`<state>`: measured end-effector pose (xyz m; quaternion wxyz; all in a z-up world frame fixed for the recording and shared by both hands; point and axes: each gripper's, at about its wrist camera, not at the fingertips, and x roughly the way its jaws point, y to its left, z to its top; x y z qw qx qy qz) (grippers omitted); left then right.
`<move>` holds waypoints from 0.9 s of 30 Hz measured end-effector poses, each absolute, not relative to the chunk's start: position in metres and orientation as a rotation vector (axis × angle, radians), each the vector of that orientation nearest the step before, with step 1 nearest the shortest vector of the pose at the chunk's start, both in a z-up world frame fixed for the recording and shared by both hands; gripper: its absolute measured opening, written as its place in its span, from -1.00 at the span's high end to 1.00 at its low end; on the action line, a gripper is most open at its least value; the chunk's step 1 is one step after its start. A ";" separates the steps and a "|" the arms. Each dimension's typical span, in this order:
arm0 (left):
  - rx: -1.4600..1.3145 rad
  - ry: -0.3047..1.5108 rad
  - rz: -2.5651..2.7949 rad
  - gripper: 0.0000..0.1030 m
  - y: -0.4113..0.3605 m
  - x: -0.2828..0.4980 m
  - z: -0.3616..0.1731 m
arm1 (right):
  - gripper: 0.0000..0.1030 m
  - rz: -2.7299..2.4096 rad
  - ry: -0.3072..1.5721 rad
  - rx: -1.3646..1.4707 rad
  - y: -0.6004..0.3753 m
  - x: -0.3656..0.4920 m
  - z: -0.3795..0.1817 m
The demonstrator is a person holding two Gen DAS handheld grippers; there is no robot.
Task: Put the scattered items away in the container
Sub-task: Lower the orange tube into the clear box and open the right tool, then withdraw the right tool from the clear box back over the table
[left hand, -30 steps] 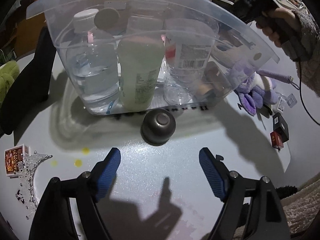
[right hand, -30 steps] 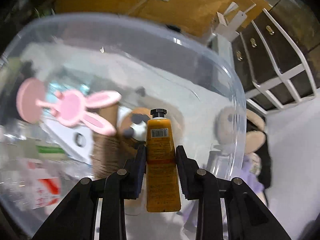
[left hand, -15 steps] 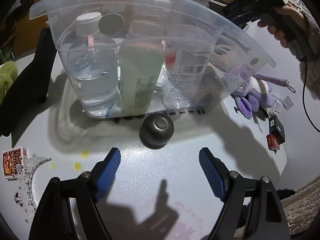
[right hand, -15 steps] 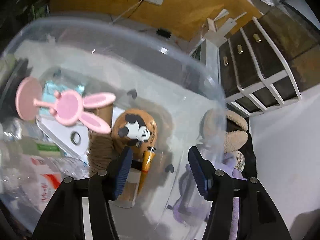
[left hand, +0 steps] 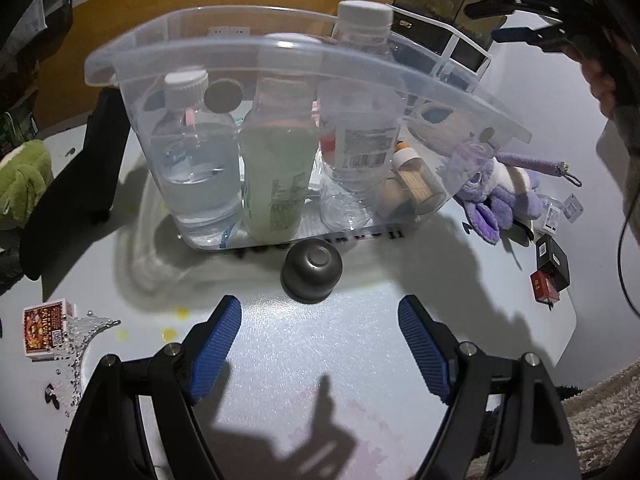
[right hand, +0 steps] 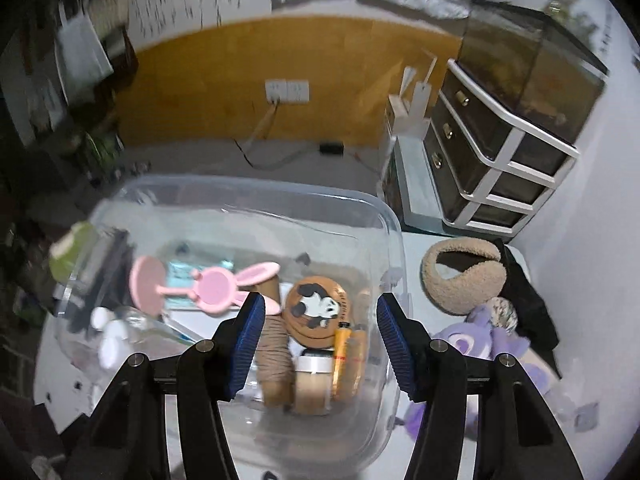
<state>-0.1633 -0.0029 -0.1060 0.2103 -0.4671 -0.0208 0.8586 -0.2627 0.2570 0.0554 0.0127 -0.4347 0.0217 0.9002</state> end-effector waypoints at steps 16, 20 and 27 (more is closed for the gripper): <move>-1.284 0.001 2.487 -0.75 0.005 -0.139 -0.091 | -0.99 2.922 0.146 -1.165 0.235 -0.158 0.008; -1.288 0.010 2.507 -0.75 0.005 -0.135 -0.091 | -1.00 2.921 0.185 -1.182 0.233 -0.144 -0.010; -1.302 -0.032 2.539 -0.75 0.000 -0.126 -0.093 | -1.00 2.906 0.128 -1.118 0.229 -0.120 -0.043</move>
